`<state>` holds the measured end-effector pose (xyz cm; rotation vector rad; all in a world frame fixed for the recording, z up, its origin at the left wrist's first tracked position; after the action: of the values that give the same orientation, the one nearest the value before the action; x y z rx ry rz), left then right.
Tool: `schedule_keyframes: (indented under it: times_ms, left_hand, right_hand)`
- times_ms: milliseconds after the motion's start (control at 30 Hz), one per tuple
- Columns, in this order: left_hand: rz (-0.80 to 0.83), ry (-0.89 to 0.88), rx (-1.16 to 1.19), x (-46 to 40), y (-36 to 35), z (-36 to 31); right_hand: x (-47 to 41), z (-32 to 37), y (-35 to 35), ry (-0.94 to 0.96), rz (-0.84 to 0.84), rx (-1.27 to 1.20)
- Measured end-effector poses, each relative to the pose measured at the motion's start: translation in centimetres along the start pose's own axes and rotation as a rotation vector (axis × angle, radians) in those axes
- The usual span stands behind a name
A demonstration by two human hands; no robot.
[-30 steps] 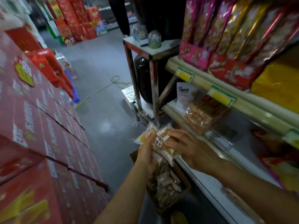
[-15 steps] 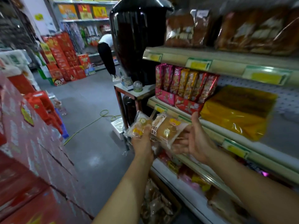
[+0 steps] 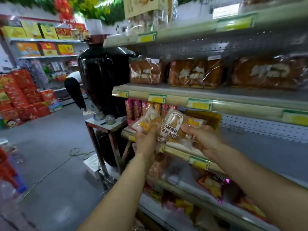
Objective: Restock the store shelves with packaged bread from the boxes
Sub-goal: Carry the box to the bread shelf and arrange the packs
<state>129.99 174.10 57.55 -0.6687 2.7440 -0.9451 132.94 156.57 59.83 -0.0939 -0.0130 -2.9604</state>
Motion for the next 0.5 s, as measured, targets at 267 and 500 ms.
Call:
schedule_keyframes:
  times_ms: [267,500]
  left_hand:
    - [0.290,0.068,-0.101,1.4,-11.6,0.6]
    - [0.427,0.061,-0.087,3.6,-21.8,4.0]
  right_hand:
    - [1.6,6.0,10.7,0.147,-0.049,0.092]
    - [3.1,10.0,22.9,0.226,-0.222,0.189]
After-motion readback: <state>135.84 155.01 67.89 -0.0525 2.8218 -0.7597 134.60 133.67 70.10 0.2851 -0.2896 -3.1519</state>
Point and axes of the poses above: each hand's wrist, its own x-axis away from the middle knuckle, its own y-axis out of the back of the hand, z = x × y, the point moved 4 cm from there along -x, towards the middle knuckle, and after that the axes turned 14 degrees about x, right-handed, at the moved point
